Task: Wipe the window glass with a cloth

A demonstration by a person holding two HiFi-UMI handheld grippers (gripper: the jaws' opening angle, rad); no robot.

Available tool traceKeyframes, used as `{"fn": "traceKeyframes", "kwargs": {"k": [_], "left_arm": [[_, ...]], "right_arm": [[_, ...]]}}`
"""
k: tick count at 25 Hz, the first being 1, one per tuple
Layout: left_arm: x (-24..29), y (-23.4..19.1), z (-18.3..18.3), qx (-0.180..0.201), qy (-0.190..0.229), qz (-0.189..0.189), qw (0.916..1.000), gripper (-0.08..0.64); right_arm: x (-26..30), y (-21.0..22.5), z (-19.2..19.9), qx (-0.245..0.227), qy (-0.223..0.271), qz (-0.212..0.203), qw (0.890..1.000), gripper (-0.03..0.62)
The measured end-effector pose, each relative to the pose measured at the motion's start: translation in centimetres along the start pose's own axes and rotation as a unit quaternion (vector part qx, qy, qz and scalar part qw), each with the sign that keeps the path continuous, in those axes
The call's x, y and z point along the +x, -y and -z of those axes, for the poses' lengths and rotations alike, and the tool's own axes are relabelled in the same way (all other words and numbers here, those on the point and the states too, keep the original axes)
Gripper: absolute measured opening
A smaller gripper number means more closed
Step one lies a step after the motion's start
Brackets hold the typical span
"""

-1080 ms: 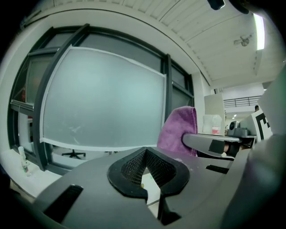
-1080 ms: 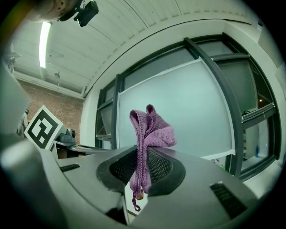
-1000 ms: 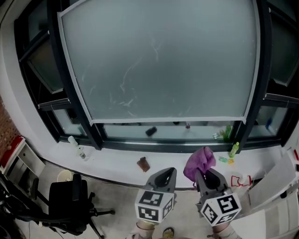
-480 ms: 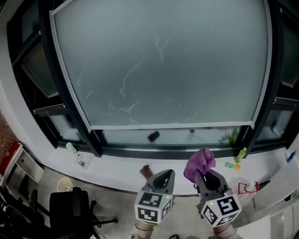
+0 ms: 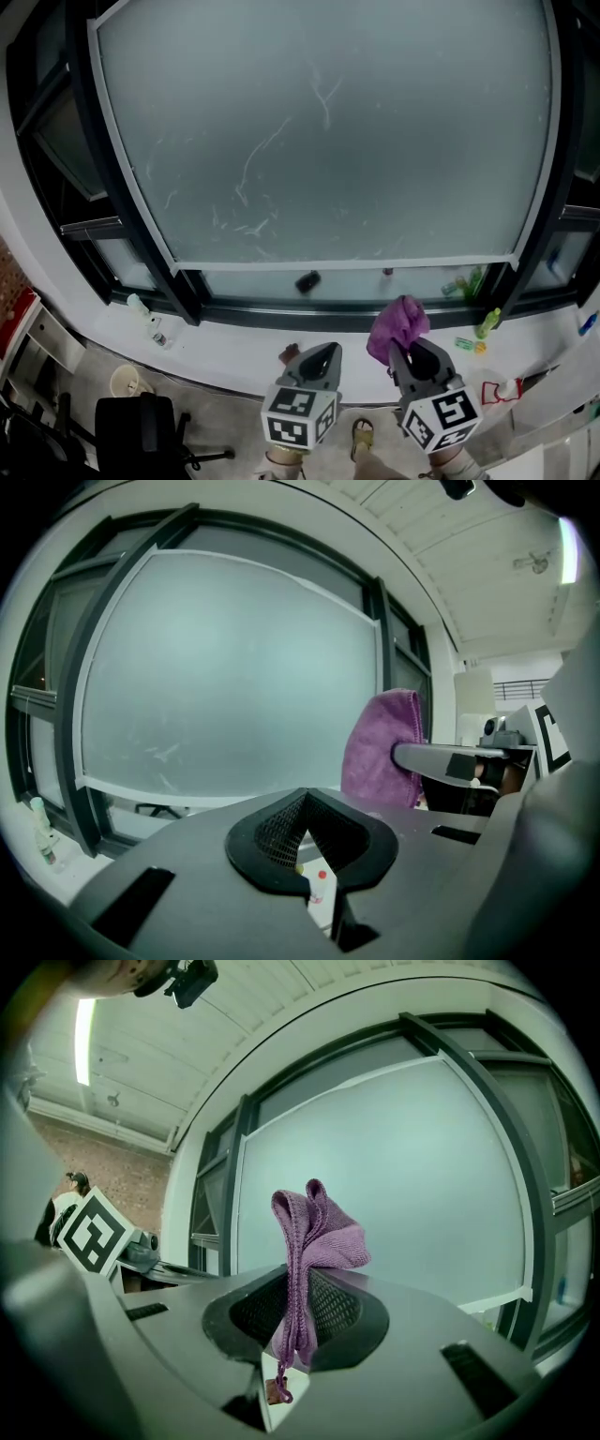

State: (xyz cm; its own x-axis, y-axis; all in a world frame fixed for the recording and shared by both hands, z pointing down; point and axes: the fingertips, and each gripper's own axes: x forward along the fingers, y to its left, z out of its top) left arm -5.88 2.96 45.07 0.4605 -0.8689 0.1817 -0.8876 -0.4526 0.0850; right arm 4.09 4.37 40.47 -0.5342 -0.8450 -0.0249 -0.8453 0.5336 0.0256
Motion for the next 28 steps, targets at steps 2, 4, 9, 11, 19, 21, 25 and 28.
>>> {"fn": "traceKeyframes", "kwargs": {"k": [2,4,9,11,19,21,25,28], "left_arm": [[1.3,-1.0,-0.4,0.000,0.002,-0.004,1.0000,0.005],[2.8,-2.2,-1.1,-0.002,0.005,-0.010,0.9999,0.005],[6.8,-5.3,-3.5,0.000,0.012,-0.022,0.9997,0.005],[8.5,-6.3,-4.5,-0.002,0.014,-0.022,0.9997,0.005],[16.1,-10.1,-8.9,-0.002,0.028,-0.023,0.9993,0.005],[17.8,-10.9,-9.7,-0.001,0.029,-0.025,0.9993,0.005],[20.9,-12.5,-11.2,0.001,0.030,-0.028,0.9991,0.005],[22.8,-13.4,-11.9,0.003,0.029,-0.032,0.9991,0.005]], "right_arm": [[1.7,0.9,-0.2,-0.003,0.003,-0.003,1.000,0.052],[3.6,1.8,-0.5,-0.006,0.006,-0.009,1.000,0.052],[9.1,4.3,-2.2,-0.019,0.016,-0.025,0.999,0.052],[11.3,5.3,-2.9,-0.027,0.019,-0.031,0.999,0.052],[20.6,9.6,-7.4,-0.090,0.035,-0.073,0.993,0.052],[22.8,10.8,-9.3,-0.116,0.047,-0.082,0.989,0.052],[26.7,12.9,-14.3,-0.192,0.067,-0.092,0.975,0.052],[29.4,14.4,-18.2,-0.263,0.072,-0.088,0.958,0.052]]}}
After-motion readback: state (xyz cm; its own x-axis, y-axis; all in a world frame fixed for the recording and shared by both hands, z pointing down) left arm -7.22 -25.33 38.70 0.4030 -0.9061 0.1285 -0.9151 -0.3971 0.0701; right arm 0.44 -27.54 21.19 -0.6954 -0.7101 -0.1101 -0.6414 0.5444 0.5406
